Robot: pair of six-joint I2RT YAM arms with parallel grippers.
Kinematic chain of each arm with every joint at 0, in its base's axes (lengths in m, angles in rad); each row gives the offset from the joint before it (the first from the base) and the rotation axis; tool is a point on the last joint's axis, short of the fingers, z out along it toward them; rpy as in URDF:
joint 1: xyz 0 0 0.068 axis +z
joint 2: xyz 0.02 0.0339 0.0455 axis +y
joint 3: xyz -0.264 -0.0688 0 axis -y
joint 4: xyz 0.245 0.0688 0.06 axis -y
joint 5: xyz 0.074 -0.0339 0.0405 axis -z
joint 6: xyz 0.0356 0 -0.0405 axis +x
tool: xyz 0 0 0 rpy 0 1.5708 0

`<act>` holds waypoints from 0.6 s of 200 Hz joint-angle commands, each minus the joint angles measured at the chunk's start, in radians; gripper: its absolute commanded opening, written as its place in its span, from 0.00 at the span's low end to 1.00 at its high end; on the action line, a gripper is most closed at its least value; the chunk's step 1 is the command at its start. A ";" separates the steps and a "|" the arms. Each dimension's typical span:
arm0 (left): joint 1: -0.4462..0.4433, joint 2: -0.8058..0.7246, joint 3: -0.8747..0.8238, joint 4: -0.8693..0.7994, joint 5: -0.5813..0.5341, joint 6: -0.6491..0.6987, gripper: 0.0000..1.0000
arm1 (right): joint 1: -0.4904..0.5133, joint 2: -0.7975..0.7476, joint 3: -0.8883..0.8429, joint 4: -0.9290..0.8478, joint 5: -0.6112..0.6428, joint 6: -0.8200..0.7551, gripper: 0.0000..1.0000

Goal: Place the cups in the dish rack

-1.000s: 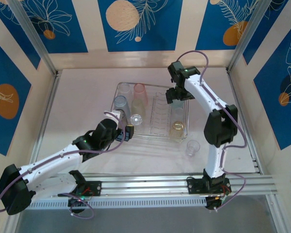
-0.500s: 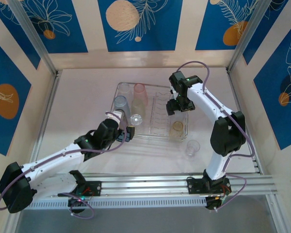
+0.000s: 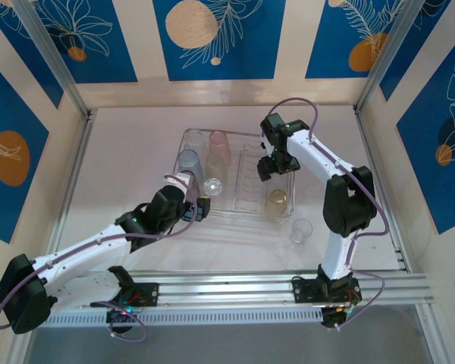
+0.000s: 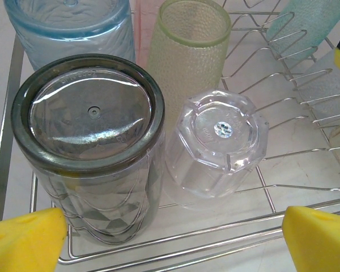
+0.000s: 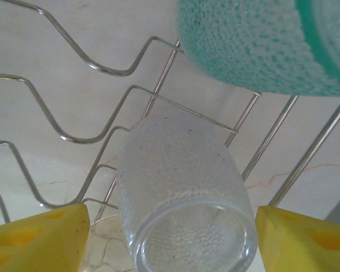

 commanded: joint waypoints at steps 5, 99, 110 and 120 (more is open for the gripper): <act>0.002 -0.015 0.010 -0.016 0.004 0.001 0.97 | 0.004 0.017 0.018 -0.002 0.010 -0.039 0.76; 0.002 -0.007 0.010 -0.012 0.005 -0.001 0.97 | 0.018 0.018 -0.018 0.007 0.032 -0.057 0.67; 0.002 -0.007 0.011 -0.012 0.005 -0.002 0.97 | 0.019 0.018 -0.017 0.007 0.035 -0.056 0.65; 0.002 -0.007 0.011 -0.015 0.005 -0.002 0.97 | 0.019 0.016 -0.015 0.007 0.040 -0.058 0.62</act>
